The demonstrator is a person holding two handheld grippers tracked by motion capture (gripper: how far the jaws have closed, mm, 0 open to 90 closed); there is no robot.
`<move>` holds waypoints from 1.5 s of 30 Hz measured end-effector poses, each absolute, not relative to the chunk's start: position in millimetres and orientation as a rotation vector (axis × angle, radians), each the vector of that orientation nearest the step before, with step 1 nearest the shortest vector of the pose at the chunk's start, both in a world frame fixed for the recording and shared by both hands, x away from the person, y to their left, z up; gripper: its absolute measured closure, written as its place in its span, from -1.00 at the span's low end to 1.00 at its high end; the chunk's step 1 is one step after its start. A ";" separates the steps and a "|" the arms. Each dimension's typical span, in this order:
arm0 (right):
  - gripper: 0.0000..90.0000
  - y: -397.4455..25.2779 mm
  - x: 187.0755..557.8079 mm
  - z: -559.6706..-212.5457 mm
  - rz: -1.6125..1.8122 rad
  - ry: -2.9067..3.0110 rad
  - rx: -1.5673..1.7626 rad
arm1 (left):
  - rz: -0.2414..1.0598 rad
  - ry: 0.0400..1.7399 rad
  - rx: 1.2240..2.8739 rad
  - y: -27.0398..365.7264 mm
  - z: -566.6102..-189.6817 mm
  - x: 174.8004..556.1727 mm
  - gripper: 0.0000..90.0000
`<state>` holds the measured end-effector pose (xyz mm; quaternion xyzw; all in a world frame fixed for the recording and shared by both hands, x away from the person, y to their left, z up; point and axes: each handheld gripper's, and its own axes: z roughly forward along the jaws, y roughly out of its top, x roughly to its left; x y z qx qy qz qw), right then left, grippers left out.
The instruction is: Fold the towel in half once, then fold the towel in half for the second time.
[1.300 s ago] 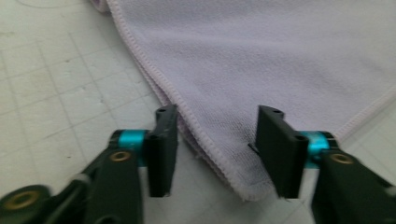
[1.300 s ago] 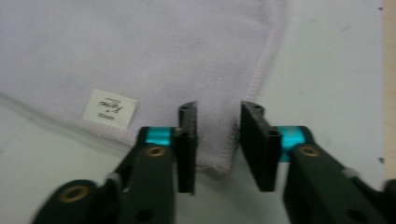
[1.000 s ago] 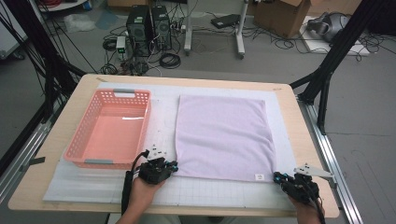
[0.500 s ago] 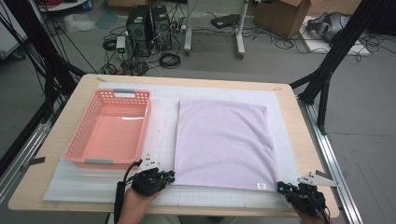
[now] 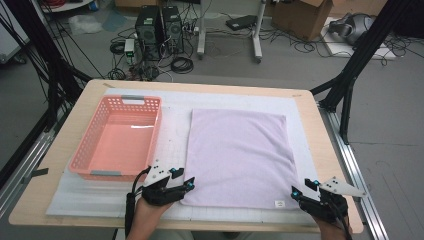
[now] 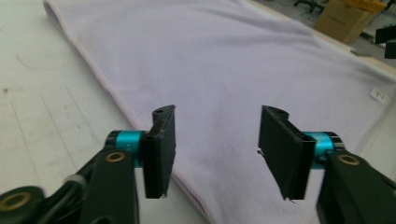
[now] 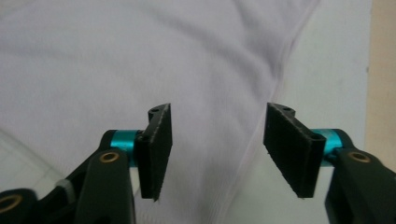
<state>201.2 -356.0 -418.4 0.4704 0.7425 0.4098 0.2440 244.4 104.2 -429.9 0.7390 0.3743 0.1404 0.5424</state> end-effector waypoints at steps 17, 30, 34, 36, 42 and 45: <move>-0.60 -360.5 219.5 -413.0 1.193 1.985 1.222 | 0.398 0.880 1.682 116.7 -420.8 254.2 -0.57; -0.62 -365.9 219.6 -411.5 1.212 1.958 1.249 | 0.388 0.887 1.717 112.0 -422.8 249.3 -0.57; -0.62 -367.1 221.0 -411.9 1.219 1.952 1.259 | 0.377 0.885 1.736 108.7 -424.4 248.6 -0.57; -0.62 -366.6 222.3 -412.9 1.217 1.957 1.262 | 0.370 0.893 1.749 106.7 -426.1 249.7 -0.57; -0.62 -362.5 224.1 -414.8 1.212 1.982 1.249 | 0.358 0.902 1.760 103.9 -427.3 251.1 -0.57; -0.62 -362.6 227.0 -415.5 1.209 1.995 1.247 | 0.349 0.905 1.763 101.3 -426.4 255.7 -0.57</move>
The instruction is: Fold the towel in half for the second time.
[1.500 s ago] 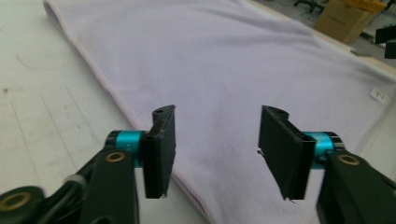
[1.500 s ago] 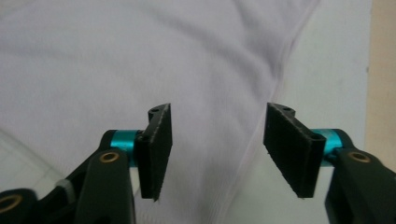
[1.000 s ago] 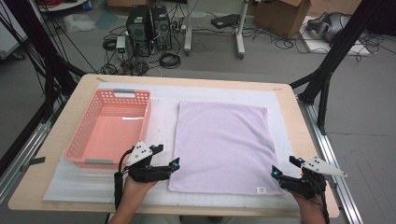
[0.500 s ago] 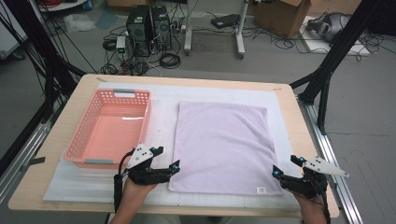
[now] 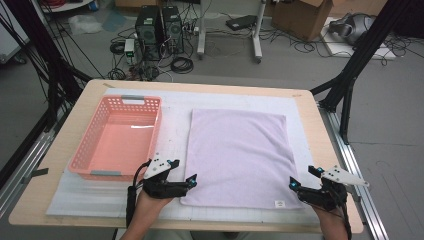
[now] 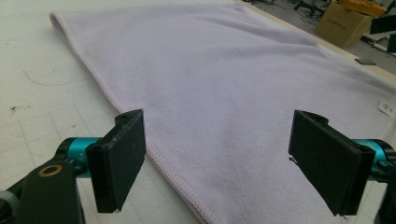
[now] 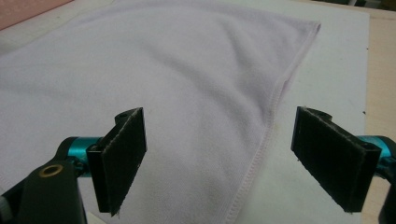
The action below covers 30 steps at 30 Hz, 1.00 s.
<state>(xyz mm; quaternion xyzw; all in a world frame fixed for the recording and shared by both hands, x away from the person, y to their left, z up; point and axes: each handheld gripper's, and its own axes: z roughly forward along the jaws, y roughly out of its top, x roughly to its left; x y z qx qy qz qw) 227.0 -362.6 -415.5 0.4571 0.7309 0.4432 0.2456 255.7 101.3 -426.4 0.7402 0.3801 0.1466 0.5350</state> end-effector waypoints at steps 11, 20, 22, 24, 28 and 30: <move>-0.62 -368.1 264.1 -413.4 1.237 1.998 1.326 | 0.316 0.997 1.736 92.9 -421.5 304.8 -0.56; -0.62 -367.8 319.0 -409.1 1.180 2.031 1.398 | 0.333 1.076 1.761 82.2 -412.0 355.4 -0.57; -0.62 -368.6 332.0 -410.2 1.170 2.029 1.433 | 0.322 1.092 1.760 80.0 -410.7 367.0 -0.56; -0.62 -369.0 343.3 -410.8 1.172 2.023 1.477 | 0.320 1.105 1.768 77.0 -410.3 377.7 -0.51; -0.60 -367.7 362.4 -411.3 1.137 2.032 1.499 | 0.315 1.122 1.772 73.6 -411.7 395.7 -0.51; -0.51 -368.2 370.4 -412.9 1.123 2.030 1.511 | 0.330 1.131 1.772 73.0 -413.6 401.6 -0.51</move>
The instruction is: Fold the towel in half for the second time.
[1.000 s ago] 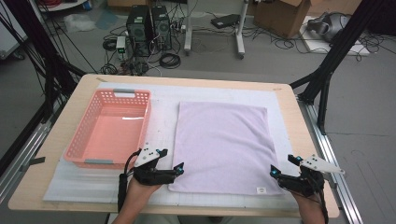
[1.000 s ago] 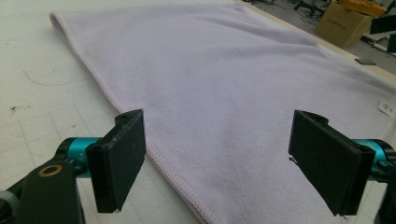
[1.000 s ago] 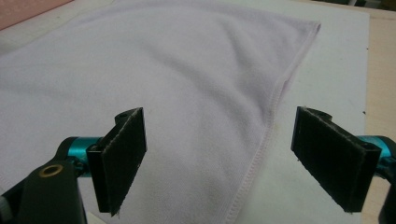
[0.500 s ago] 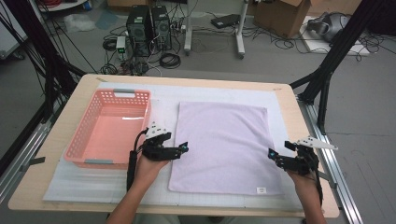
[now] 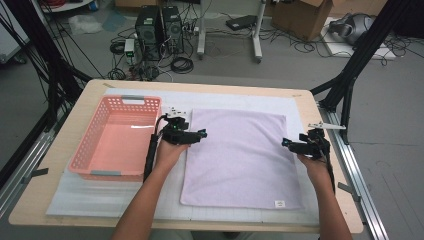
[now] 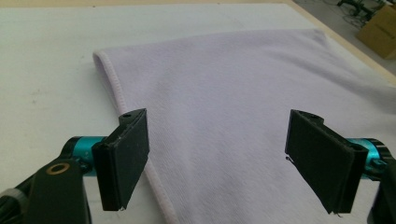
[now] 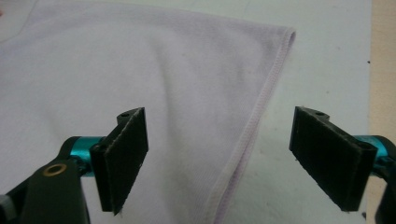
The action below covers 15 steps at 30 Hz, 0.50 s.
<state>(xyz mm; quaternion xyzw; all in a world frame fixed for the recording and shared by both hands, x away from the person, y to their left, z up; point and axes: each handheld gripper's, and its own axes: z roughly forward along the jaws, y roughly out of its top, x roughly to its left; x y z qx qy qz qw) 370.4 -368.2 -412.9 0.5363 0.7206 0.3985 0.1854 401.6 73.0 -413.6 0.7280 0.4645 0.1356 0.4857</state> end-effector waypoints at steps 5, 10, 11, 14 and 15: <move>-0.33 -368.4 390.1 -421.7 1.066 2.067 1.524 | 0.341 1.194 1.790 73.0 -425.2 414.8 -0.52; -0.21 -367.0 404.5 -438.4 1.036 2.043 1.579 | 0.332 1.256 1.822 71.7 -433.8 428.9 -0.49; -0.18 -365.7 407.2 -441.9 1.018 2.044 1.579 | 0.330 1.276 1.823 72.2 -435.5 432.4 -0.47; -0.05 -363.9 412.1 -446.6 0.978 2.023 1.545 | 0.337 1.329 1.806 73.0 -439.4 441.7 -0.42; 0.02 -363.7 413.9 -446.4 0.960 2.028 1.547 | 0.348 1.347 1.826 71.8 -441.1 444.7 -0.41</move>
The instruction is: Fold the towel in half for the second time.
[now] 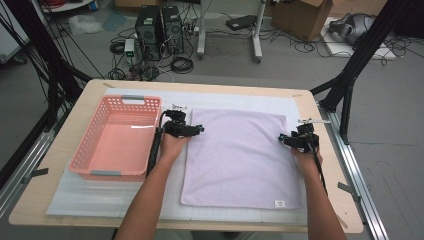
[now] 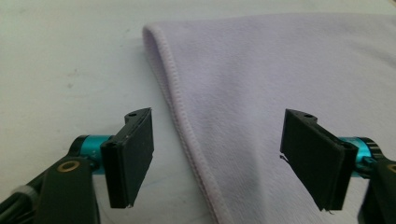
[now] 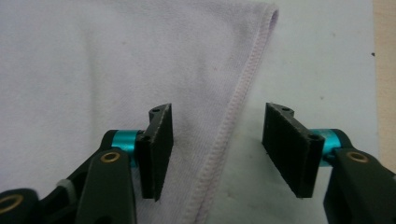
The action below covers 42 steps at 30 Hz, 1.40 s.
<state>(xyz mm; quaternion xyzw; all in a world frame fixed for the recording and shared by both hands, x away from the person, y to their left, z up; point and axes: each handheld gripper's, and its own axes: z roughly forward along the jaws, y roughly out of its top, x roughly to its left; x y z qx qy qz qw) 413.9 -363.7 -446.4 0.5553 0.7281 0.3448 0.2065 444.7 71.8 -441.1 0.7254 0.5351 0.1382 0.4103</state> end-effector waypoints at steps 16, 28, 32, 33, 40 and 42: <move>0.80 -360.1 428.7 -444.6 0.948 1.983 1.614 | 0.431 1.285 1.920 60.0 -445.1 449.4 0.82; 0.92 -375.7 418.5 -429.3 1.096 1.925 1.664 | 0.400 1.301 1.764 70.7 -417.1 439.9 0.90; 0.92 -380.3 406.3 -414.6 1.158 1.918 1.629 | 0.396 1.267 1.761 72.8 -405.5 429.0 0.90; 0.92 -380.3 402.9 -411.6 1.154 1.927 1.621 | 0.393 1.259 1.748 74.3 -402.8 425.4 0.90; 0.92 -383.0 367.5 -403.5 1.186 1.932 1.562 | 0.369 1.182 1.754 78.5 -393.8 392.5 0.89; 0.92 -384.9 355.9 -403.7 1.198 1.927 1.544 | 0.357 1.155 1.756 79.9 -394.2 381.6 0.89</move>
